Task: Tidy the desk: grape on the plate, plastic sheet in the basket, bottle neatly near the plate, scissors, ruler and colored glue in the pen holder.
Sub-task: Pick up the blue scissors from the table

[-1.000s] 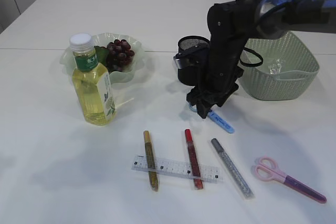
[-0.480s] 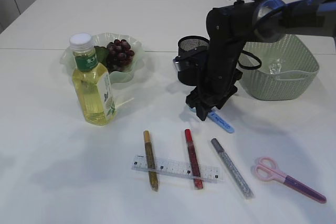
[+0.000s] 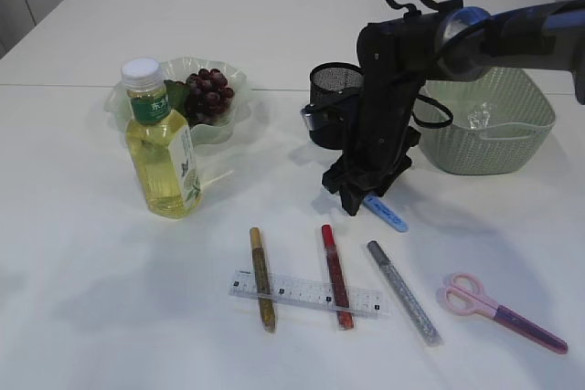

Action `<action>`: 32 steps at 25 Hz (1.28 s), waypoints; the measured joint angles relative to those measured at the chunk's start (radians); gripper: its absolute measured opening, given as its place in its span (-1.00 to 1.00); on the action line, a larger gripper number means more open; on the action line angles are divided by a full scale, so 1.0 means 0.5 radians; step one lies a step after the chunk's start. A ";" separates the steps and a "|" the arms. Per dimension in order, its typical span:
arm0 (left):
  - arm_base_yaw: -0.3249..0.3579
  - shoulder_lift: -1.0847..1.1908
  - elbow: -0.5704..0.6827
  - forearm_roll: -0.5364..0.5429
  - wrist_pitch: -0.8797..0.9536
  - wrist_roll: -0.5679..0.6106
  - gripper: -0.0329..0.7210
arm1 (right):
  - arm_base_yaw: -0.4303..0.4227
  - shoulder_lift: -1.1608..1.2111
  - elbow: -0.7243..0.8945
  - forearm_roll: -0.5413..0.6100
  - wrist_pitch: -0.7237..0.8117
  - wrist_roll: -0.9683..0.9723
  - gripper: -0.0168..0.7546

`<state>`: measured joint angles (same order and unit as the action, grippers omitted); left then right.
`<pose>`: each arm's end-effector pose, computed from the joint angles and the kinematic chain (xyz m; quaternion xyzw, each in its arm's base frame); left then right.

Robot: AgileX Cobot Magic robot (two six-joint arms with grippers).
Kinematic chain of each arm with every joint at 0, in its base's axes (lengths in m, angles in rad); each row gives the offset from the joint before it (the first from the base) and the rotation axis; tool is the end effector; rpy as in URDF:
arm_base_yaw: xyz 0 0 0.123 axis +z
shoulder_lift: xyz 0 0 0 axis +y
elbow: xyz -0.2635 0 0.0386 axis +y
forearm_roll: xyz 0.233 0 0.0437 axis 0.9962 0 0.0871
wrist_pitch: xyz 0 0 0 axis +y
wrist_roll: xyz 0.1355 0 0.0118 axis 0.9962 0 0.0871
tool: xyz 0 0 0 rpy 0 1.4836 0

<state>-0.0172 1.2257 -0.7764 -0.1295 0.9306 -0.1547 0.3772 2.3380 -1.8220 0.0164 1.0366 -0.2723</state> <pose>0.2134 -0.0178 0.1922 -0.0989 0.9838 -0.0684 0.1329 0.4169 0.1672 0.0737 -0.3150 0.9476 0.0100 0.0522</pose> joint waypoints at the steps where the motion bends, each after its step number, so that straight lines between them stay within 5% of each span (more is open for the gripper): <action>1: 0.000 0.000 0.000 0.000 0.000 0.000 0.09 | 0.000 0.003 -0.001 0.000 0.000 0.000 0.28; 7: 0.000 0.000 0.000 0.000 0.000 0.003 0.09 | 0.000 0.004 -0.006 0.014 0.000 0.000 0.21; 15: 0.000 0.000 0.000 0.000 0.000 0.003 0.09 | 0.000 0.007 -0.011 0.017 0.008 0.018 -0.46; 32: 0.000 0.000 0.000 0.035 0.000 0.003 0.09 | 0.000 -0.160 -0.010 0.027 0.211 -0.005 -0.48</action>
<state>-0.0172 1.2257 -0.7764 -0.1119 0.9306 -0.1529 0.3772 2.2580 -1.8271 0.0301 1.1421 -0.2748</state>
